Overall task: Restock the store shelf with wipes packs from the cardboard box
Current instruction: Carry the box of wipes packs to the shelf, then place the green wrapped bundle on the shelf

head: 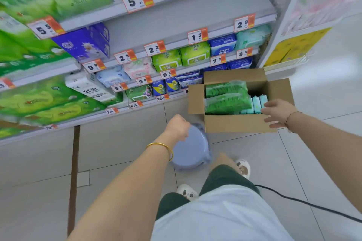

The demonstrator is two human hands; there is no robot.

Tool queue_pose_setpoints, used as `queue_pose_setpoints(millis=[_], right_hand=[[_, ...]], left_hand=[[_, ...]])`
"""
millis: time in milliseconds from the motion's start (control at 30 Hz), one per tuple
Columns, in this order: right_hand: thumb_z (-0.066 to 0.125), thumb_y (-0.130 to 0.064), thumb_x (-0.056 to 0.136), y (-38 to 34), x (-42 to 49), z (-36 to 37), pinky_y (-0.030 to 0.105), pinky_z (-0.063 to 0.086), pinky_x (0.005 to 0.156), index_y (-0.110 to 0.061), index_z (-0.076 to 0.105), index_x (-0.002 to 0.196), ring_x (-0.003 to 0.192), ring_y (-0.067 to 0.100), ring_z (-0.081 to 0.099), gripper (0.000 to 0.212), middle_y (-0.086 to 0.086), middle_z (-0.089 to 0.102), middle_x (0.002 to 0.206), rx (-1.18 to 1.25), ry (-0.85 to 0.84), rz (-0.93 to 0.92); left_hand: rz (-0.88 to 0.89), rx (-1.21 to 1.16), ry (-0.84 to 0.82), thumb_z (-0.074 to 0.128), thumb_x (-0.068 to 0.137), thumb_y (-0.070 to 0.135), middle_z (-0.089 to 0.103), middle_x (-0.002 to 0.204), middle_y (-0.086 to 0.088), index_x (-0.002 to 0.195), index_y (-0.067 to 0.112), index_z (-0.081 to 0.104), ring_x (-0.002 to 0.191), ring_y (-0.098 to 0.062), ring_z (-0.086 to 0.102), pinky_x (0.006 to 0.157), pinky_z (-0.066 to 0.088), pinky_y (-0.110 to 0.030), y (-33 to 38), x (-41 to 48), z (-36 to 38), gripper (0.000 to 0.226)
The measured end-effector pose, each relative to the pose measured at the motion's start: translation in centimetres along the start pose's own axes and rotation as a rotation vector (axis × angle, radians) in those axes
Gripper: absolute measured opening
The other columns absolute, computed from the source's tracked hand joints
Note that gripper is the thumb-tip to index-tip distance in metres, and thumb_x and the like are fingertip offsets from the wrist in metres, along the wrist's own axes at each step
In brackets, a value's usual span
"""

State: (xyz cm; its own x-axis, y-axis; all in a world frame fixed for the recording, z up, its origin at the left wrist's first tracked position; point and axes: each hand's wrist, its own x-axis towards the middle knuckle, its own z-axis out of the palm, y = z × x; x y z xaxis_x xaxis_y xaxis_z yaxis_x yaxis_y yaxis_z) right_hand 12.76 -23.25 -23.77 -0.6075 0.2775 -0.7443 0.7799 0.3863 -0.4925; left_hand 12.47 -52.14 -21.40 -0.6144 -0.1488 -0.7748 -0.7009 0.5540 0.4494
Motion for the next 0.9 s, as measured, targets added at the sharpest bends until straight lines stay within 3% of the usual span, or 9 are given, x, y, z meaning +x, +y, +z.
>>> queue_pose_setpoints(millis=[100,200,300,367,500,567,733,800,900], right_hand=[[0.053,-0.017,0.094,-2.1,0.3,1.0,0.042,0.053,0.087,-0.01,0.041,0.137,0.102,0.027,0.061,0.045,0.012,0.05,0.134,0.037,-0.056,0.014],[0.051,-0.017,0.095,-4.6,1.8,2.2,0.041,0.053,0.085,-0.011,0.042,0.137,0.103,0.027,0.061,0.044,0.013,0.049,0.136,0.096,-0.082,0.01],[0.049,-0.017,0.096,-6.6,3.4,3.3,0.04,0.053,0.087,-0.011,0.04,0.139,0.111,0.028,0.061,0.044,0.012,0.049,0.137,0.127,-0.148,0.032],[0.049,-0.018,0.096,-7.4,4.4,3.8,0.041,0.053,0.089,-0.011,0.04,0.138,0.111,0.027,0.061,0.044,0.012,0.049,0.136,0.103,-0.18,0.037],[0.05,-0.017,0.096,-9.0,6.7,3.2,0.041,0.054,0.088,-0.01,0.041,0.137,0.108,0.029,0.062,0.043,0.013,0.051,0.134,0.138,-0.146,0.064],[0.051,-0.017,0.095,-9.7,8.0,3.0,0.042,0.054,0.087,-0.01,0.042,0.136,0.105,0.03,0.063,0.042,0.014,0.052,0.132,0.161,-0.117,0.079],[0.051,-0.017,0.094,-11.7,12.8,4.1,0.038,0.055,0.072,-0.009,0.045,0.135,0.092,0.027,0.062,0.042,0.014,0.055,0.117,0.263,-0.005,0.124],[0.05,-0.015,0.093,-11.9,15.3,4.9,0.042,0.056,0.078,-0.008,0.046,0.134,0.099,0.031,0.063,0.041,0.016,0.056,0.112,0.294,0.05,0.15],[0.049,-0.014,0.094,-11.8,18.7,6.6,0.047,0.053,0.089,-0.009,0.045,0.134,0.107,0.032,0.062,0.041,0.018,0.057,0.116,0.286,0.093,0.182]], left_hand=[[0.044,0.089,-0.07,0.04,0.093,0.003,0.057,0.058,-0.007,0.066,0.013,0.04,0.079,-0.03,0.057,0.075,0.051,-0.039,2.2,1.2,-1.1,0.028],[0.081,0.107,-0.109,0.039,0.093,0.005,0.056,0.084,-0.016,0.082,0.01,0.047,0.079,-0.029,0.06,0.082,0.053,-0.041,5.3,2.4,-1.1,0.014],[0.101,0.07,-0.129,0.038,0.094,0.006,0.055,0.094,-0.016,0.104,0.008,0.046,0.081,-0.028,0.059,0.076,0.054,-0.039,8.5,4.0,0.0,0.013],[0.125,0.07,-0.153,0.038,0.094,0.006,0.054,0.093,-0.015,0.1,0.009,0.048,0.082,-0.028,0.057,0.073,0.052,-0.038,10.4,5.1,0.8,0.012],[0.164,0.152,-0.175,0.042,0.093,0.0,0.053,0.087,-0.015,0.066,0.017,0.039,0.084,-0.031,0.059,0.074,0.053,-0.036,14.4,7.7,0.9,0.031],[0.174,0.224,-0.203,0.044,0.094,0.002,0.061,0.1,-0.017,0.071,0.014,0.044,0.1,-0.033,0.065,0.089,0.054,-0.044,15.9,9.4,0.6,0.026],[0.238,0.459,-0.298,0.04,0.093,0.005,0.064,0.102,-0.02,0.067,0.016,0.043,0.09,-0.028,0.067,0.088,0.055,-0.042,17.9,16.3,0.4,0.029],[0.281,0.567,-0.318,0.044,0.089,0.007,0.067,0.1,-0.018,0.066,0.016,0.048,0.095,-0.031,0.069,0.085,0.057,-0.045,18.2,20.0,0.9,0.025],[0.314,0.713,-0.349,0.045,0.089,0.017,0.069,0.097,-0.016,0.094,0.011,0.06,0.097,-0.033,0.068,0.088,0.055,-0.045,17.7,25.0,1.7,0.017]])
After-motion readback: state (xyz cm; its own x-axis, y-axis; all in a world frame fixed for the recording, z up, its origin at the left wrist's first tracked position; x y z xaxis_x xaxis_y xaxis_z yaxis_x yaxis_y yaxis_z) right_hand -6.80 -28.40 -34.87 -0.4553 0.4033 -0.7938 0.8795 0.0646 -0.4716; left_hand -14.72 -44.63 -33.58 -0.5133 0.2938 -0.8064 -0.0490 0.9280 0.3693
